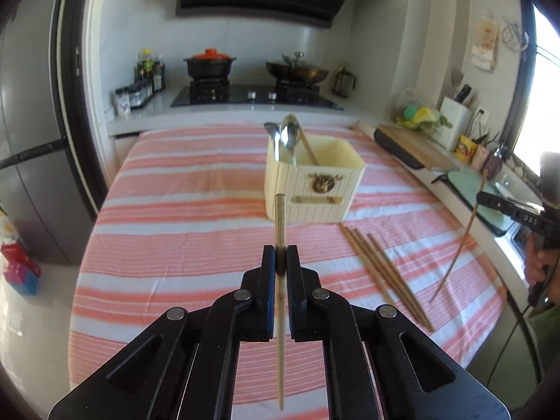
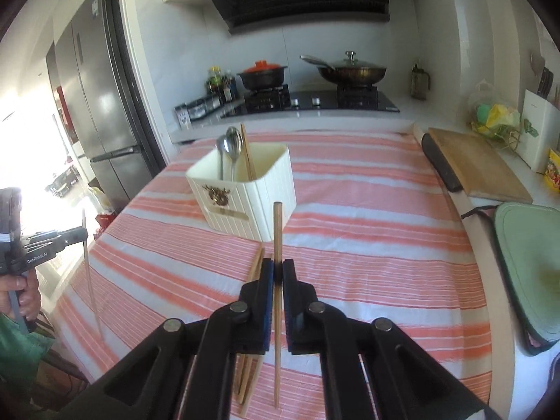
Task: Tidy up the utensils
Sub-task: 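Lift and carry the chopsticks into the cream holder with both tools, then open both tools over the holder and withdraw them above the table, then grasp a chopstick with the left tool while the right grasps another chopstick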
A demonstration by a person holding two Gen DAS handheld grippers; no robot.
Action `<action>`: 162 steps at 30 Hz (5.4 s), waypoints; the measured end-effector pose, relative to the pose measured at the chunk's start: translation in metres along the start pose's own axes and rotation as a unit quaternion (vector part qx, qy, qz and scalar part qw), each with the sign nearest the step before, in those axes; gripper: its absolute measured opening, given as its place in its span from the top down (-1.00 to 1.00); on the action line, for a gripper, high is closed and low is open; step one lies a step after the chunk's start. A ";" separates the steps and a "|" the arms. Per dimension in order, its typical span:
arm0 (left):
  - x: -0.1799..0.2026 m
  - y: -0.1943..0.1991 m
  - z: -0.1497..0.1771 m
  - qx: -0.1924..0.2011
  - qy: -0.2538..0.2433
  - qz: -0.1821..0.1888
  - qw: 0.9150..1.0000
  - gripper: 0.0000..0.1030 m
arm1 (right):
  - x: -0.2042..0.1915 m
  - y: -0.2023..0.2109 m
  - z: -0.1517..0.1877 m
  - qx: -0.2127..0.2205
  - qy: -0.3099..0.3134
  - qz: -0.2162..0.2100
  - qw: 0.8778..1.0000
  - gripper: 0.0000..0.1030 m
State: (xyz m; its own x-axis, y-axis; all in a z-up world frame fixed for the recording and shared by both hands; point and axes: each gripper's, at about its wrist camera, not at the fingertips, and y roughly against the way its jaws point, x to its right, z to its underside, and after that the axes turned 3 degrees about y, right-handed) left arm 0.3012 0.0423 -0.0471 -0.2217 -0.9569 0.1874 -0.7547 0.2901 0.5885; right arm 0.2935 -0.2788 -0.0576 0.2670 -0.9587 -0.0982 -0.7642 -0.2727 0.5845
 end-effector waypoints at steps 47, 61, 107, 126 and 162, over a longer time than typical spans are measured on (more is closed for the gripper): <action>0.012 -0.171 -0.164 -0.011 0.040 -0.055 0.998 -0.12 | -0.011 -0.160 -0.172 0.007 0.038 -0.001 0.999 0.55; 0.015 -0.076 0.050 -0.100 0.010 -0.082 0.992 -0.85 | 0.016 -0.045 0.018 -0.018 0.009 0.040 0.999 -0.01; 0.023 -0.140 0.122 -0.141 0.028 -0.126 0.982 -0.99 | 0.032 -0.084 0.149 -0.093 -0.029 0.147 0.984 -0.02; 0.035 -0.136 0.111 -0.142 0.066 -0.095 0.983 -0.98 | 0.033 -0.084 0.149 -0.093 -0.031 0.145 0.985 -0.02; 0.036 -0.114 0.122 -0.132 0.030 -0.124 0.983 0.37 | 0.031 -0.084 0.150 -0.092 -0.030 0.146 0.985 -0.02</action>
State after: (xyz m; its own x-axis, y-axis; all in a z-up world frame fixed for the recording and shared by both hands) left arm 0.3038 -0.0262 -0.2034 -0.0087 -0.9985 0.0535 -0.5925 0.0483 0.8042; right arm 0.2780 -0.2983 -0.2302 0.0121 -0.9986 0.0505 -0.6819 0.0287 0.7309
